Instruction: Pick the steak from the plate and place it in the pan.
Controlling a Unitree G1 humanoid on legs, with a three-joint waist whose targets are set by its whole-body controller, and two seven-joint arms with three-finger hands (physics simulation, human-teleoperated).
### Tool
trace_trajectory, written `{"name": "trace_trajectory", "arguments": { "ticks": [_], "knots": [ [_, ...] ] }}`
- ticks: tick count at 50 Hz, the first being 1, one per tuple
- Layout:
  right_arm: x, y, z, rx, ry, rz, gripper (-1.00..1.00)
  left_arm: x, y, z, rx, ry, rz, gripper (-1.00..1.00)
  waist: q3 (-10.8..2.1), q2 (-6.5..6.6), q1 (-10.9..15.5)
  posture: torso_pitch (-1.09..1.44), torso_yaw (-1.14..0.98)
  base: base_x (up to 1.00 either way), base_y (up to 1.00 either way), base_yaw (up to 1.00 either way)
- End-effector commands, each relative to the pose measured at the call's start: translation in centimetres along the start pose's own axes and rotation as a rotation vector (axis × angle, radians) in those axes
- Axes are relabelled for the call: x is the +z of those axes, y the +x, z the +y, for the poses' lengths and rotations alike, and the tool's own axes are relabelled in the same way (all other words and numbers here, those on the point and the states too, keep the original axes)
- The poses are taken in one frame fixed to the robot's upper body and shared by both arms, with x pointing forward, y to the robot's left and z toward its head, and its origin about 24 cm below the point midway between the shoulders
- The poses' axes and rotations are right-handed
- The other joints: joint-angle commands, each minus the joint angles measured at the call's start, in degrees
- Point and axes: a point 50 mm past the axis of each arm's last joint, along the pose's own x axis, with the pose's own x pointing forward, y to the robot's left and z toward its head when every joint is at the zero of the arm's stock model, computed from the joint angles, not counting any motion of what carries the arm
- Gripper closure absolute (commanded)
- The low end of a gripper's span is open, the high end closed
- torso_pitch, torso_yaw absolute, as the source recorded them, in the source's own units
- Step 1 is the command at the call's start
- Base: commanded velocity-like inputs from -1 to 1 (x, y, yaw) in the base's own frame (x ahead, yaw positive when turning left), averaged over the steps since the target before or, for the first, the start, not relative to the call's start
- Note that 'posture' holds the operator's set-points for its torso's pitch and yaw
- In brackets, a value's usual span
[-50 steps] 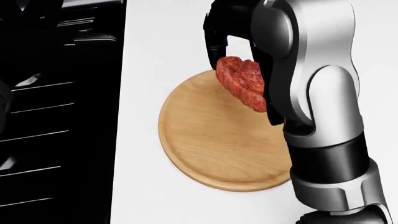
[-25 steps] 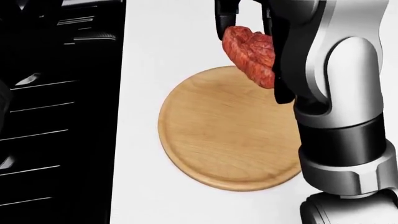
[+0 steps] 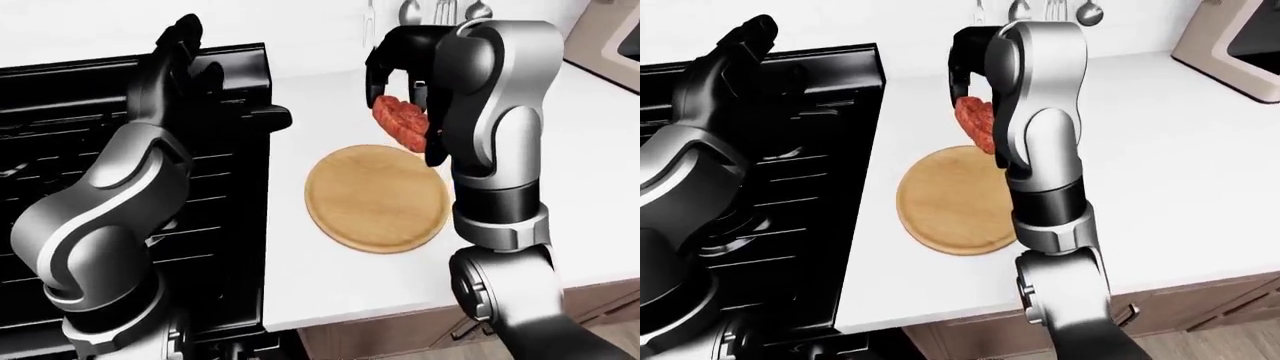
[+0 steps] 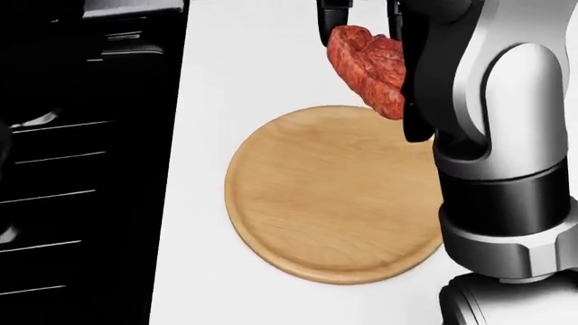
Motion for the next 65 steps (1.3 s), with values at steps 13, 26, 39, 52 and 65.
{"name": "trace_trajectory", "arguments": {
  "ticks": [13, 26, 39, 52, 65],
  "knots": [
    [0.3, -1.2, -1.6, -0.1, 0.002, -0.012, 1.0, 1.4, -0.3, -0.2, -0.008, -0.001, -0.072, -1.0, -0.82, 3.07, 2.0, 0.0, 0.0, -0.41, 0.0, 0.0],
    [0.4, -1.4, -1.8, -0.108, 0.01, -0.022, 1.0, 1.5, -0.3, -0.2, -0.007, -0.002, -0.074, -1.0, 2.49, -3.38, 2.3, 0.0, 0.0, -0.13, 0.0, 0.0],
    [0.2, -1.3, -2.3, -0.126, 0.003, -0.015, 1.0, 1.8, -0.3, 0.0, 0.003, -0.001, -0.082, -1.0, 1.57, 1.21, -0.6, 0.0, 0.0, 0.0, 0.0, 0.0],
    [0.3, -1.3, -2.6, -0.136, -0.003, -0.009, 1.0, 2.1, -0.4, 0.1, 0.009, -0.003, -0.088, -1.0, 0.63, 2.47, 0.3, 0.0, 0.0, 0.0, 0.14, 0.0],
    [0.1, -1.2, -2.2, -0.138, -0.002, -0.006, 1.0, 1.9, -0.4, 0.0, 0.004, -0.001, -0.087, -1.0, -0.49, -3.14, -0.3, 0.0, 0.0, 0.0, 0.22, 0.0]
  ]
}}
